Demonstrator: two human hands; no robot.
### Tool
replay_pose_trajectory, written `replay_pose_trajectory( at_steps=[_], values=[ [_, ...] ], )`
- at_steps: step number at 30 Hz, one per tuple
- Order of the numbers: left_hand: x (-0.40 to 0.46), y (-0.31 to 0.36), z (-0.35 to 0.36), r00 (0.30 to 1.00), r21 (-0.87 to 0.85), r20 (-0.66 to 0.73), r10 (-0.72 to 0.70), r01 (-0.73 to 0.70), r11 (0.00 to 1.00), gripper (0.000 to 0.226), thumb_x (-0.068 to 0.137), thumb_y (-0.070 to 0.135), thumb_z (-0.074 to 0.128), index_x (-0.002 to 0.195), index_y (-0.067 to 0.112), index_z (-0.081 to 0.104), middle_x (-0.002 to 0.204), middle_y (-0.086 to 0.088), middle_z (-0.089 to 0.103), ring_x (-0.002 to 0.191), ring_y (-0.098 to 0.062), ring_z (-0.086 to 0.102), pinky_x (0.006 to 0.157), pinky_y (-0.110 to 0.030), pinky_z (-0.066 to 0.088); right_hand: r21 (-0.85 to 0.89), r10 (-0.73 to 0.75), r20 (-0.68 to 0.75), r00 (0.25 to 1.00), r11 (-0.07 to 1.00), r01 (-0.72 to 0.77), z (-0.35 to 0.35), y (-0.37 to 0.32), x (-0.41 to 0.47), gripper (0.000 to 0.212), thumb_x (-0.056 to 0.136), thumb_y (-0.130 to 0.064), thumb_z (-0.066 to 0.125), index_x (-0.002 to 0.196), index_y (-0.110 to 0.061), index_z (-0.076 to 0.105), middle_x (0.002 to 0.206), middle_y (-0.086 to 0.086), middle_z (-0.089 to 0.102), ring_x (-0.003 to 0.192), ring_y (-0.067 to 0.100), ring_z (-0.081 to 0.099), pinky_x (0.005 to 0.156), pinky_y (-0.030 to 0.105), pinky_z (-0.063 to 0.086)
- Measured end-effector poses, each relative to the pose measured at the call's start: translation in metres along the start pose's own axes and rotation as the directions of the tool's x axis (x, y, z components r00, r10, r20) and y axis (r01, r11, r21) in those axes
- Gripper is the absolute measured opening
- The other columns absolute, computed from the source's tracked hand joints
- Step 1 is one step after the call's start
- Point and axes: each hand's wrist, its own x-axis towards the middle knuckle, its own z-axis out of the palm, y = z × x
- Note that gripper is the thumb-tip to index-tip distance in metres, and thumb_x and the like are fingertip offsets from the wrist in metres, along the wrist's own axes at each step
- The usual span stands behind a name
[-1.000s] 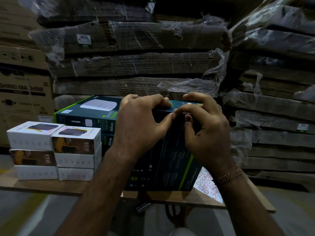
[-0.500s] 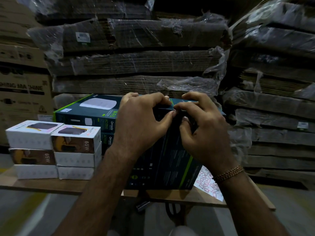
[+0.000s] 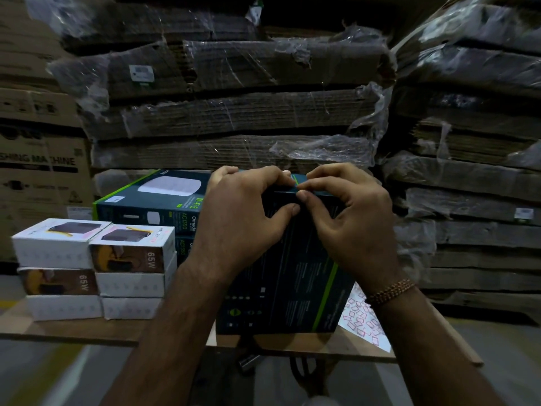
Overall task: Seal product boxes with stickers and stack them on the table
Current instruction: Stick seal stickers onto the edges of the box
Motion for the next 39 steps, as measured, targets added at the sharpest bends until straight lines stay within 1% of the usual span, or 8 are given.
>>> replay_pose_trajectory(
  at_steps=[7, 13, 20, 23, 26, 30, 37, 39],
  values=[
    [0.002, -0.003, -0.001, 1.000, 0.042, 0.024, -0.005, 0.004, 0.999, 0.045, 0.082, 0.052, 0.083, 0.122, 0.036, 0.071, 0.121, 0.020, 0.075, 0.108, -0.001, 0.067, 0.118, -0.054, 0.038, -0.077, 0.011, 0.101, 0.995, 0.997, -0.003, -0.003, 0.006, 0.002, 0.025, 0.088, -0.033, 0.085, 0.110, -0.024, 0.081, 0.116, -0.008, 0.066, 0.112, 0.010, 0.062, 0.094, 0.015, 0.045],
    [0.000, -0.002, -0.003, 1.000, 0.035, 0.030, 0.001, -0.002, 0.999, 0.049, 0.079, 0.055, 0.079, 0.123, 0.036, 0.071, 0.121, 0.021, 0.075, 0.110, 0.002, 0.066, 0.120, -0.053, 0.035, 0.058, 0.079, 0.005, 0.997, 0.995, -0.079, 0.001, 0.006, 0.002, 0.011, 0.092, -0.031, 0.080, 0.100, -0.024, 0.083, 0.102, -0.011, 0.070, 0.103, 0.012, 0.066, 0.087, 0.039, 0.055],
    [0.001, -0.003, -0.001, 1.000, 0.036, 0.029, 0.013, -0.014, 0.999, 0.048, 0.080, 0.052, 0.080, 0.123, 0.035, 0.071, 0.120, 0.020, 0.075, 0.110, 0.002, 0.065, 0.119, -0.054, 0.036, -0.087, 0.018, 0.119, 0.993, 0.996, -0.007, -0.001, 0.005, 0.006, 0.024, 0.084, -0.032, 0.084, 0.105, -0.023, 0.076, 0.104, -0.007, 0.064, 0.102, 0.015, 0.060, 0.089, 0.040, 0.051],
    [-0.002, -0.004, 0.000, 1.000, 0.025, 0.023, 0.017, -0.018, 1.000, 0.055, 0.081, 0.046, 0.087, 0.129, 0.036, 0.063, 0.121, 0.018, 0.075, 0.116, 0.000, 0.065, 0.121, -0.050, 0.031, -0.006, 0.041, 0.096, 0.995, 0.999, -0.040, -0.004, 0.005, 0.005, 0.029, 0.085, -0.029, 0.083, 0.111, -0.022, 0.072, 0.107, -0.009, 0.067, 0.104, 0.012, 0.063, 0.090, 0.032, 0.052],
    [-0.004, -0.005, 0.001, 0.999, 0.040, 0.014, 0.039, -0.039, 0.998, 0.059, 0.081, 0.044, 0.088, 0.131, 0.036, 0.058, 0.122, 0.016, 0.074, 0.120, -0.004, 0.065, 0.122, -0.048, 0.030, 0.073, 0.022, 0.099, 0.995, 0.997, -0.030, -0.008, 0.003, 0.004, 0.023, 0.088, -0.021, 0.071, 0.111, -0.020, 0.070, 0.109, -0.008, 0.068, 0.107, 0.014, 0.064, 0.092, 0.042, 0.055],
    [-0.004, -0.007, 0.001, 0.997, 0.057, 0.023, 0.067, -0.069, 0.996, 0.057, 0.082, 0.045, 0.088, 0.131, 0.036, 0.061, 0.120, 0.019, 0.074, 0.119, -0.005, 0.065, 0.120, -0.052, 0.032, -0.013, -0.020, 0.115, 0.993, 1.000, 0.021, -0.005, 0.003, 0.005, 0.028, 0.081, -0.017, 0.060, 0.105, -0.018, 0.074, 0.109, -0.003, 0.064, 0.106, 0.020, 0.061, 0.090, 0.050, 0.052],
    [-0.002, -0.008, 0.002, 0.996, 0.087, 0.039, 0.079, -0.082, 0.993, 0.048, 0.084, 0.043, 0.087, 0.126, 0.037, 0.065, 0.117, 0.019, 0.073, 0.115, -0.008, 0.066, 0.116, -0.057, 0.035, 0.002, 0.009, 0.097, 0.995, 1.000, -0.009, -0.007, 0.008, 0.006, 0.026, 0.084, -0.009, 0.057, 0.103, -0.010, 0.075, 0.110, 0.000, 0.062, 0.102, 0.013, 0.061, 0.088, 0.029, 0.053],
    [-0.002, -0.008, 0.001, 0.996, 0.085, 0.039, 0.086, -0.089, 0.992, 0.050, 0.083, 0.041, 0.088, 0.127, 0.037, 0.065, 0.119, 0.018, 0.073, 0.117, -0.008, 0.066, 0.117, -0.057, 0.035, 0.030, 0.026, 0.082, 0.996, 0.999, -0.028, -0.007, 0.006, 0.006, 0.021, 0.085, -0.010, 0.060, 0.102, -0.013, 0.072, 0.110, -0.002, 0.062, 0.102, 0.012, 0.062, 0.087, 0.031, 0.054]
  ],
)
